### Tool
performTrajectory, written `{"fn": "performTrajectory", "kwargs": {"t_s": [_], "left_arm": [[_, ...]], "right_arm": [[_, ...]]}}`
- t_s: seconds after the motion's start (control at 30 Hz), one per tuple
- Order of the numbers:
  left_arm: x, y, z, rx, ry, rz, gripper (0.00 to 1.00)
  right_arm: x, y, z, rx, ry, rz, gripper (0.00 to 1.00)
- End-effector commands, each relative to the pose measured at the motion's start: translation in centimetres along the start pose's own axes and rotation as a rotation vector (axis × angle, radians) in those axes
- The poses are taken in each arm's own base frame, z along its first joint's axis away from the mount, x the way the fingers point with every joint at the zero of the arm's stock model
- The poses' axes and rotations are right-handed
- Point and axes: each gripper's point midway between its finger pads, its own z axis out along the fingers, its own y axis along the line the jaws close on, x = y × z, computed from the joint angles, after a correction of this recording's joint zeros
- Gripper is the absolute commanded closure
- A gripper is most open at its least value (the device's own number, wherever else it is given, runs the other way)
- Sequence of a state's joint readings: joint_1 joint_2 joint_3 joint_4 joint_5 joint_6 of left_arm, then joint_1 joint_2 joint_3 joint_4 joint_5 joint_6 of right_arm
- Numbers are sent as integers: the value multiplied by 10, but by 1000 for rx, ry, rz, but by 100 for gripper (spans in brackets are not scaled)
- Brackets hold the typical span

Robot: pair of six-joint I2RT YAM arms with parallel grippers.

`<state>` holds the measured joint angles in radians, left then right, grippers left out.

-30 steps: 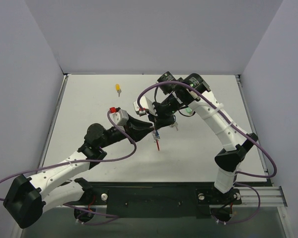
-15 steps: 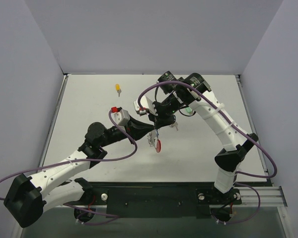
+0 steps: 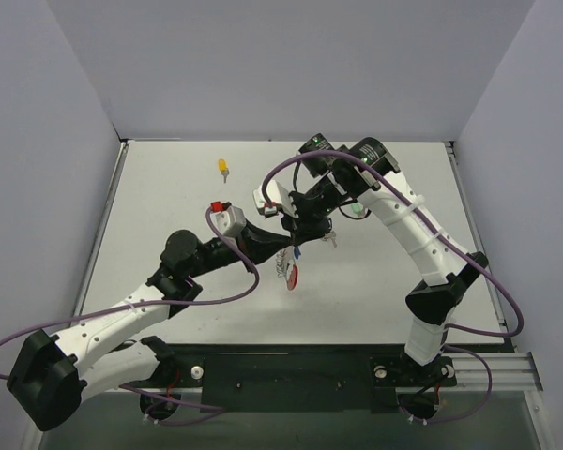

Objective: Put the keys on the keyring

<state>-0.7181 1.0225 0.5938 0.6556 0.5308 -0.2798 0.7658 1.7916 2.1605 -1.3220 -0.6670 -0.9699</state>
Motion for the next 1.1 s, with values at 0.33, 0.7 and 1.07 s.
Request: {"fn": "performTrajectory", "kwargs": {"t_s": [0.33, 0.7, 1.07], "left_arm": [[-61, -16, -23, -4, -334, -3, 100], [-64, -21, -26, 44, -426, -35, 100], [-62, -19, -29, 14, -391, 7, 100]], "right_arm": [[-7, 36, -17, -175, -148, 146, 66], [-27, 44, -14, -227, -227, 139, 67], [-22, 38, -20, -176, -212, 178, 75]]}}
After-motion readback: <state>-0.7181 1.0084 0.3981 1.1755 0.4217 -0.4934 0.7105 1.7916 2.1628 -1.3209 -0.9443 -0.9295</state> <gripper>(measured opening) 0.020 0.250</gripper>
